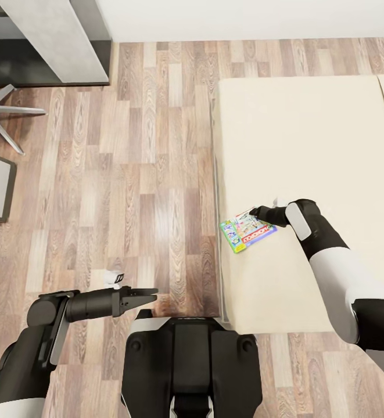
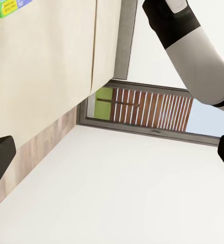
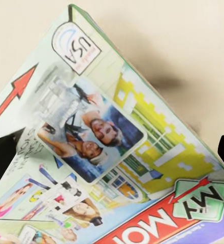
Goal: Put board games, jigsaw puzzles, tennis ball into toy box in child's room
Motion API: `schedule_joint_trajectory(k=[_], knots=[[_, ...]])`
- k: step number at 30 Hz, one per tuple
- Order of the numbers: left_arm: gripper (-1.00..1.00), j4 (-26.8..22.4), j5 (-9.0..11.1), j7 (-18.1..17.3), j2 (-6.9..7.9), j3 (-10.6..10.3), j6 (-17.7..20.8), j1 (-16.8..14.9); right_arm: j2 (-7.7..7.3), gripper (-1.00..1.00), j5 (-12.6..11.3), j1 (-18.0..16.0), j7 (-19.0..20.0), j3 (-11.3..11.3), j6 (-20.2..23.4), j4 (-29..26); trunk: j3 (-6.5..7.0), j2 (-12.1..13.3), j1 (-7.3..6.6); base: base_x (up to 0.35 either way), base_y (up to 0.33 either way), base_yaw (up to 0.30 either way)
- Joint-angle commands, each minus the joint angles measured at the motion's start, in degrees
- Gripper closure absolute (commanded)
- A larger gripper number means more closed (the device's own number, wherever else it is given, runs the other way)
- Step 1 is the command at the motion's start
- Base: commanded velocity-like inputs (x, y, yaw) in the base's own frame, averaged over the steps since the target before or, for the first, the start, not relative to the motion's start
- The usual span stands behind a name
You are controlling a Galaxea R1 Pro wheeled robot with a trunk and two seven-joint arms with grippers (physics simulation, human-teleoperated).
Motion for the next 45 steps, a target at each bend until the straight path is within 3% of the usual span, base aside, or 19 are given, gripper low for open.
schedule_joint_trajectory(k=[1,45], knots=[[-1.00,0.00,-0.06,-0.22,0.00,-0.01,0.60,-0.03,0.03,-1.00,-1.39,0.02,-0.37,0.21,0.08,2.63,-0.06,-0.06,0.06,0.000,0.094,0.000],[-1.00,0.00,-0.07,-0.22,0.00,-0.09,0.60,-0.03,-0.26,-1.00,-1.40,0.04,-0.30,0.14,0.08,2.64,-0.06,-0.06,0.06,0.000,0.032,0.000]])
